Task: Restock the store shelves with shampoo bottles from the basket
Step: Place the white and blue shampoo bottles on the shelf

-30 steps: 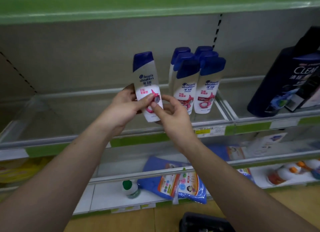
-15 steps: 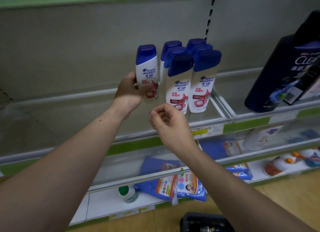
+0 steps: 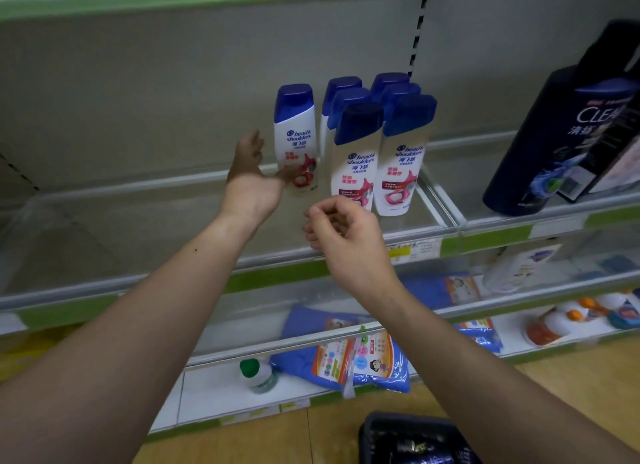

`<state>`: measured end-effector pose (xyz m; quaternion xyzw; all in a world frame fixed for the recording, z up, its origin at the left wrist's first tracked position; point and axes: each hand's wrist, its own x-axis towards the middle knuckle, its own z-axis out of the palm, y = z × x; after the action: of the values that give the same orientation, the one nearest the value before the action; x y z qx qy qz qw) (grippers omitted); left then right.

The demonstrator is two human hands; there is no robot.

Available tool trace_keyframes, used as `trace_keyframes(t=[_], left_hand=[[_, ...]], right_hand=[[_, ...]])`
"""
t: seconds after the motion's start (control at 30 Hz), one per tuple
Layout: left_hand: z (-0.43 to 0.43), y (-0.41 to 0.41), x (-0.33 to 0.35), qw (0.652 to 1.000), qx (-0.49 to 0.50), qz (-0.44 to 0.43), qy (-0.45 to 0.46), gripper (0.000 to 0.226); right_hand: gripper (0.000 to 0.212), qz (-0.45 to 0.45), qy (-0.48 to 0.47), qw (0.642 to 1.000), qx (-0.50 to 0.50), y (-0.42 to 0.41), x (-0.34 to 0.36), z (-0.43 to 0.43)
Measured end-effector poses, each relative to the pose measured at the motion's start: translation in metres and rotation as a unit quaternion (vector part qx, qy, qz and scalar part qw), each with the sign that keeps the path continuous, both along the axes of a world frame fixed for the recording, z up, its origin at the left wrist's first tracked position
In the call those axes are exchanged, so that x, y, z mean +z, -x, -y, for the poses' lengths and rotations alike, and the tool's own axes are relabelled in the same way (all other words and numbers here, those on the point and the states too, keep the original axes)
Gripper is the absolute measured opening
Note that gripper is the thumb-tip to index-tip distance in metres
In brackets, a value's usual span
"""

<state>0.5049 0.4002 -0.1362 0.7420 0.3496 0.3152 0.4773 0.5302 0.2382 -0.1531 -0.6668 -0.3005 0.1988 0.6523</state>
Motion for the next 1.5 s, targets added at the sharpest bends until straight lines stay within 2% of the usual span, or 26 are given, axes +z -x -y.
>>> trace_keyframes(t=[0.1, 0.2, 0.3, 0.47, 0.6, 0.73, 0.9, 1.1, 1.23, 1.4, 1.5], left_hand=[[0.034, 0.027, 0.002, 0.991, 0.077, 0.086, -0.066, 0.049], [0.08, 0.053, 0.001, 0.983, 0.039, 0.177, -0.038, 0.004], [0.134, 0.067, -0.012, 0.983, -0.021, 0.178, 0.03, 0.021], [0.212, 0.07, -0.071, 0.985, -0.065, 0.111, 0.116, 0.025], [0.267, 0.066, -0.136, 0.978, -0.092, 0.044, 0.181, 0.026], [0.313, 0.062, -0.204, 0.971, -0.128, -0.039, 0.199, 0.026], [0.364, 0.059, -0.289, 0.945, -0.188, -0.144, 0.227, 0.027], [0.409, 0.064, -0.393, 0.901, -0.25, -0.278, 0.22, 0.025], [0.428, 0.072, -0.459, 0.874, -0.274, -0.323, 0.237, 0.021], [0.446, 0.073, -0.528, 0.852, -0.291, -0.355, 0.252, 0.017], [0.452, 0.07, -0.563, 0.848, -0.294, -0.363, 0.249, 0.021]], right_hand=[[0.015, 0.003, -0.014, 1.0, 0.007, 0.003, 0.005, 0.016], [0.022, -0.013, -0.032, 0.999, 0.011, 0.003, 0.004, 0.037], [0.026, -0.031, -0.044, 0.999, 0.001, 0.005, -0.005, 0.068], [0.035, -0.058, 0.003, 0.998, -0.016, 0.007, -0.05, 0.139], [0.038, -0.082, 0.064, 0.993, -0.051, 0.0, -0.116, 0.202], [0.039, -0.124, 0.125, 0.981, -0.076, -0.003, -0.187, 0.267], [0.046, -0.174, 0.169, 0.961, -0.132, -0.002, -0.274, 0.326], [0.035, -0.214, 0.237, 0.929, -0.184, 0.011, -0.371, 0.374], [0.03, -0.237, 0.299, 0.904, -0.192, 0.023, -0.433, 0.398], [0.014, -0.247, 0.383, 0.87, -0.188, 0.033, -0.508, 0.42], [0.028, -0.27, 0.431, 0.843, -0.173, 0.041, -0.549, 0.426]])
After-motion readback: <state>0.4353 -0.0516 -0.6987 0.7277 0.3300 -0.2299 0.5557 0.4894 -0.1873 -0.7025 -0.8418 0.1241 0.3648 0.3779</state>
